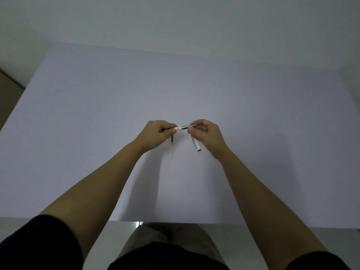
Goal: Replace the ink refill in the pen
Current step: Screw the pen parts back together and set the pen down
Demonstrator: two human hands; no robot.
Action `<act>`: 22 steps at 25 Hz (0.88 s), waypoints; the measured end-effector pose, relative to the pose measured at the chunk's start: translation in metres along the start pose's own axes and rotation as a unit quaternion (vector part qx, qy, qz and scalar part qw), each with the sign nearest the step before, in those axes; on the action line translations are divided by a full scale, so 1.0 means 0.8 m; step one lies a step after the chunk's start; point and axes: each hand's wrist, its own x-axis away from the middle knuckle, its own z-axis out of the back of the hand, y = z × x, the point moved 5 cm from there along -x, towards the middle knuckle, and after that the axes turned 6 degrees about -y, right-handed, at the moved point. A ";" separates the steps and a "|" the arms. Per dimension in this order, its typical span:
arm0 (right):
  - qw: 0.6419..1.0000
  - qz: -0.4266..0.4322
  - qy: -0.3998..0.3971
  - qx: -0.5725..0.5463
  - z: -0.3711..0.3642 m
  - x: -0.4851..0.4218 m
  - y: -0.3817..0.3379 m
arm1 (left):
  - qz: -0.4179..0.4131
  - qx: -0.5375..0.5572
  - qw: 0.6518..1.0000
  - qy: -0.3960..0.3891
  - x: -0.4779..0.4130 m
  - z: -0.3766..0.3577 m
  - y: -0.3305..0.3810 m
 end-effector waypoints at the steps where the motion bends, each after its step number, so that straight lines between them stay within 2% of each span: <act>1: 0.997 0.014 -0.002 0.071 0.003 0.001 -0.005 | -0.003 -0.004 1.000 -0.004 0.001 0.002 -0.001; 3: 0.983 0.042 0.005 0.181 0.004 0.003 -0.012 | -0.017 -0.010 1.000 -0.005 0.003 0.006 0.000; 5: 0.970 0.052 0.022 0.235 0.002 0.004 -0.016 | -0.029 -0.021 0.999 -0.005 0.004 0.008 0.003; 11: 0.957 0.110 -0.020 0.268 -0.006 0.008 -0.031 | -0.034 -0.032 0.999 -0.007 0.004 0.008 0.008; 16: 0.946 0.106 -0.051 0.302 -0.007 0.005 -0.033 | -0.034 -0.025 0.999 -0.010 0.006 0.012 0.012; 22: 0.935 0.141 -0.037 0.323 -0.003 0.008 -0.040 | -0.040 -0.033 0.999 -0.014 0.006 0.012 0.020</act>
